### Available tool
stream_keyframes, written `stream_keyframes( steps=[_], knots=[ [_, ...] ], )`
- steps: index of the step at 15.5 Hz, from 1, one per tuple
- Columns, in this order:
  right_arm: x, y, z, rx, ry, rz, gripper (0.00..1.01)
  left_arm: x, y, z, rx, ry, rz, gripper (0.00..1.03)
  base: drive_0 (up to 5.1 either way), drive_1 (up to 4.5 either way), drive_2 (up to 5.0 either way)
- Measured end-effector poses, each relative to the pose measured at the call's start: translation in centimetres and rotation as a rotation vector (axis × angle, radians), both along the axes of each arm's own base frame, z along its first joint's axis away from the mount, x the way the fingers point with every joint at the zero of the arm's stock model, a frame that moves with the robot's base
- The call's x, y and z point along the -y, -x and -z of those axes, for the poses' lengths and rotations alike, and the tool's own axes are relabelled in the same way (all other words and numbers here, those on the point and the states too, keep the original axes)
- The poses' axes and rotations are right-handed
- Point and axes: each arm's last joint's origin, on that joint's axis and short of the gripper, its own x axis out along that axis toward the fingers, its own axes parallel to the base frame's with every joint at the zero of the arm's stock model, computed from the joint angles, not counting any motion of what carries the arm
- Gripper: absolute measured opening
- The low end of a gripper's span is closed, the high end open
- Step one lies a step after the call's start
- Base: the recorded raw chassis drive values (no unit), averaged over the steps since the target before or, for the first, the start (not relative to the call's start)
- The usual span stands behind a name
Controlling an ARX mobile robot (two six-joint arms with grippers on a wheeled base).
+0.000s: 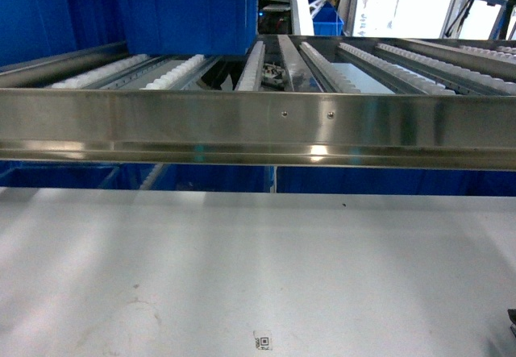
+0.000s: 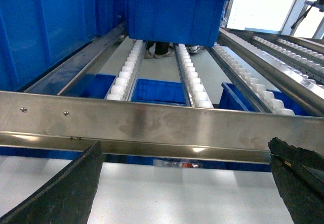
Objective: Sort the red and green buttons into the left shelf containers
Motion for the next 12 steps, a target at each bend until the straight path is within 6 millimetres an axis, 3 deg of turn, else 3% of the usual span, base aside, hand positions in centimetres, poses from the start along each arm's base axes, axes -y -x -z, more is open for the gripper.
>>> stream_keyframes(
  steps=[7, 12],
  knots=[
    [-0.4, 0.2, 1.0, 0.010, -0.060, 0.019, 0.98, 0.0, 0.0, 0.0, 0.000, 0.000, 0.000, 0.98, 0.0, 0.00, 0.0],
    [-1.3, 0.1, 1.1, 0.010, -0.075, -0.004, 0.44, 0.0, 0.0, 0.0, 0.000, 0.000, 0.000, 0.98, 0.0, 0.00, 0.0]
  ],
)
